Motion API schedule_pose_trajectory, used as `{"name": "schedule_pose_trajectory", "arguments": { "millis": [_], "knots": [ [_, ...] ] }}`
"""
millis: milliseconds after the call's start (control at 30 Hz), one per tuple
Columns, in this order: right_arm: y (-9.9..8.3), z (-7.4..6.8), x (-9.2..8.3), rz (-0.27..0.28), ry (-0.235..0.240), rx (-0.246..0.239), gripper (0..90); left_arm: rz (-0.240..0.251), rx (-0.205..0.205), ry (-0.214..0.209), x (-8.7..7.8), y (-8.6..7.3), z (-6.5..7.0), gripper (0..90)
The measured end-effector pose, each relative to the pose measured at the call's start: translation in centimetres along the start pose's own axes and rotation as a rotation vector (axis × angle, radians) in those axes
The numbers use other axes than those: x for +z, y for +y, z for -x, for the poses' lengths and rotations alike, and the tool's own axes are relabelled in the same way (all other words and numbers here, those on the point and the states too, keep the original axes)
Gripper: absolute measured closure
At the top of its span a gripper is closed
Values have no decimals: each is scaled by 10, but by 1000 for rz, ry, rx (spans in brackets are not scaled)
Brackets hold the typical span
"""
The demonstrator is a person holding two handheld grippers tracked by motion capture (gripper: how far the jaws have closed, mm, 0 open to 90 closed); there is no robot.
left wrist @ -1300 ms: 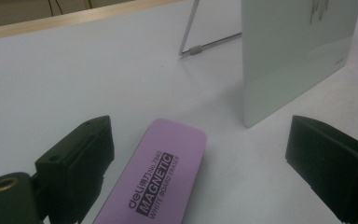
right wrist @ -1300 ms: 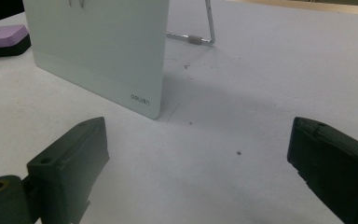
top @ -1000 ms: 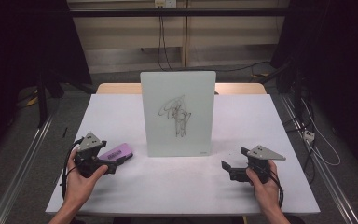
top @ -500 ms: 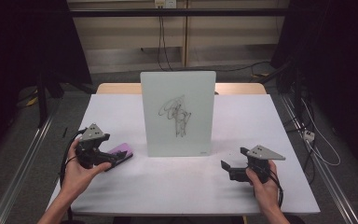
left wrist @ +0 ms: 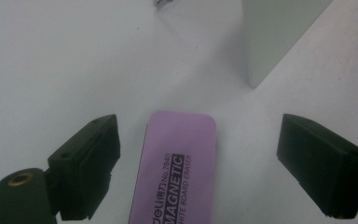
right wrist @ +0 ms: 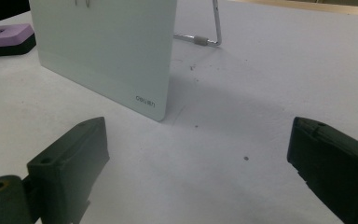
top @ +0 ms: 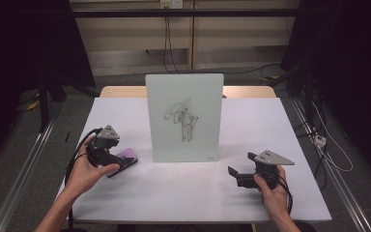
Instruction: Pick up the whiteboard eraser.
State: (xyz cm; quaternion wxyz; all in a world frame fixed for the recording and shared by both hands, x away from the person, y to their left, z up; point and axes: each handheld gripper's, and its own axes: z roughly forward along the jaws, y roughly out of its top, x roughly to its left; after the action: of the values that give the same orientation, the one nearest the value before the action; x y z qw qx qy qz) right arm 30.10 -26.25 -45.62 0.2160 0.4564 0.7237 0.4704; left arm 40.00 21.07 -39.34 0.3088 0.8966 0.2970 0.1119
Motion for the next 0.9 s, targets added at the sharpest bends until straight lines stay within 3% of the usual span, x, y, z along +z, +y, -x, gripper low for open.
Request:
{"name": "schedule_pose_trajectory", "arguments": {
  "millis": [133,200,467,667,900],
  "knots": [
    [0,1,-1,0,0,7,53,-34,-7,-31,4,-2,-2,178],
    [0,1,-1,2,-3,7,53,-56,9,-25,5,-4,-3,199],
    [1,-3,1,-5,-1,-4,53,-78,-4,-27,5,-13,-15,243],
    [1,-2,2,-4,-1,-7,53,-118,-6,-53,16,-21,-19,278],
    [1,-2,1,-7,2,-10,53,-154,33,-62,25,-21,-18,342]
  ]
}}
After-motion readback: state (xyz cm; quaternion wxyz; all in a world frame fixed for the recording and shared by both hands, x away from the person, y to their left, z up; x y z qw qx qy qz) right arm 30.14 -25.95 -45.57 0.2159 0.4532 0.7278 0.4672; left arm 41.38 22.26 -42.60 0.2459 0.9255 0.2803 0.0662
